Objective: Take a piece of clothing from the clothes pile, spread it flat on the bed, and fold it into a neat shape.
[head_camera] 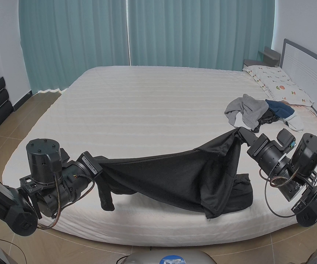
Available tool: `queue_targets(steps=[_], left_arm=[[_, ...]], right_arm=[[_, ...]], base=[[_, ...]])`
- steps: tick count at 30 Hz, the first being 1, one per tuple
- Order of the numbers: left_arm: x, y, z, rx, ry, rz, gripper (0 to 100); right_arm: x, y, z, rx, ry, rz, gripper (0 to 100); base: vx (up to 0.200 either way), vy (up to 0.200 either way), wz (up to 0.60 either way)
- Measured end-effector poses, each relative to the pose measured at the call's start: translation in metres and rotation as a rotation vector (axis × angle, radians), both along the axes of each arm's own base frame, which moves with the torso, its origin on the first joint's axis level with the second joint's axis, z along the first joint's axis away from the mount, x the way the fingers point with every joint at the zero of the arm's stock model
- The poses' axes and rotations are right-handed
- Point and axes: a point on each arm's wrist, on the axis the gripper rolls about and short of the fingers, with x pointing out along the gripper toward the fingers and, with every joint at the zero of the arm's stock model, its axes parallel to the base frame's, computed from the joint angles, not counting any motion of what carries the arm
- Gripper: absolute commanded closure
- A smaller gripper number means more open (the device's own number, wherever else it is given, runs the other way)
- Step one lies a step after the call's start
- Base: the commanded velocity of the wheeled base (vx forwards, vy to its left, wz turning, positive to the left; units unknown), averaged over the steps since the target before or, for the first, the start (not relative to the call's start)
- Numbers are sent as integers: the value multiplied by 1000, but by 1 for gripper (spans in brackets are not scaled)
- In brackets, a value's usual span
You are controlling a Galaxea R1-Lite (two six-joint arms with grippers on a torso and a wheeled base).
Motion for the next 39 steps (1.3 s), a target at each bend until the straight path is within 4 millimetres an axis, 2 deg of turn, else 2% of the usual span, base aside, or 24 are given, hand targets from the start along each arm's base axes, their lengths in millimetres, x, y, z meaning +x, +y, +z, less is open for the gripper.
queue_targets(steps=[5,9,12,17,22,25,30,34,36,39], left_arm=[[-3,-2,2,8,-9,-15,100],[-9,0,10,30,-43,-32,100],[-14,1,17,41,-72,-41,100],[-24,6,33,54,-134,-51,100],[-30,10,52,60,-163,-54,100],[-29,10,66,67,-164,-54,100],[-20,10,96,63,-185,-34,100],[-6,11,122,64,-185,-2,100],[5,12,133,67,-169,18,100],[25,13,140,66,-147,39,100]], right_arm=[[-10,-3,13,2,-50,9,100],[-22,-7,33,0,-130,8,100],[-31,-12,46,-12,-194,1,100],[-52,-21,76,-8,-317,-13,100],[-64,-26,97,-34,-299,-7,100],[-66,-28,119,-47,-288,-12,100],[-70,-34,177,-15,-364,-37,100],[-69,-40,212,-2,-407,-71,100],[-61,-41,221,-12,-404,-97,100],[-38,-41,223,-42,-370,-138,100]], base=[[-200,0,0],[-200,0,0],[0,0,0],[0,0,0],[0,0,0],[0,0,0],[0,0,0],[200,0,0],[200,0,0],[200,0,0]])
